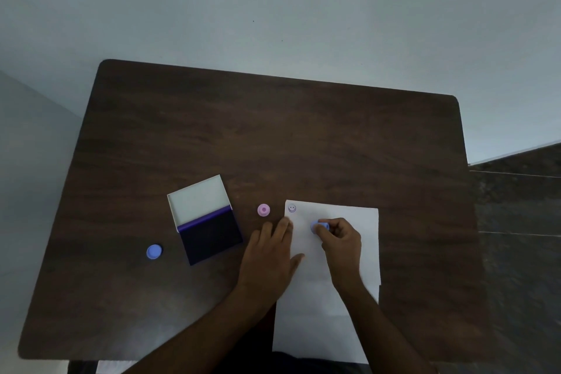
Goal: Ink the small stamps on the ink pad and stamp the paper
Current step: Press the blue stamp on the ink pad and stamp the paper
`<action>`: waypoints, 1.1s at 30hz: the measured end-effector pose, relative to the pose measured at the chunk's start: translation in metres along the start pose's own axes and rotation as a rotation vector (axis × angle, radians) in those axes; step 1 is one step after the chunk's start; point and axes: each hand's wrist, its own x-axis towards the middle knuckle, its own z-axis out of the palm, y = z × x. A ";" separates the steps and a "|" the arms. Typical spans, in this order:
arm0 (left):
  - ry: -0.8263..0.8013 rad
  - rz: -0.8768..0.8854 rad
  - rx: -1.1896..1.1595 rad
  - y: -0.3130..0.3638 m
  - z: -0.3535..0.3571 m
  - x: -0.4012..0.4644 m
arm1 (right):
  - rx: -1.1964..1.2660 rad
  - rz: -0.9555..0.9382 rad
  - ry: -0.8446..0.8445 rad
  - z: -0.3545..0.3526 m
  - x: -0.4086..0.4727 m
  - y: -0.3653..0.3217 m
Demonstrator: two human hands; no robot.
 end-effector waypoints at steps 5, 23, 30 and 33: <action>-0.006 -0.007 0.005 -0.001 -0.001 0.001 | 0.009 -0.002 -0.014 -0.001 0.003 0.002; -0.180 -0.099 -0.422 -0.019 -0.017 -0.035 | 0.370 -0.053 -0.169 -0.002 -0.039 -0.035; 0.048 -0.417 -0.578 -0.088 -0.025 -0.095 | 0.376 -0.062 -0.341 0.025 -0.063 -0.049; 0.351 -0.482 -0.515 -0.119 -0.033 -0.109 | 0.359 -0.055 -0.400 0.039 -0.070 -0.052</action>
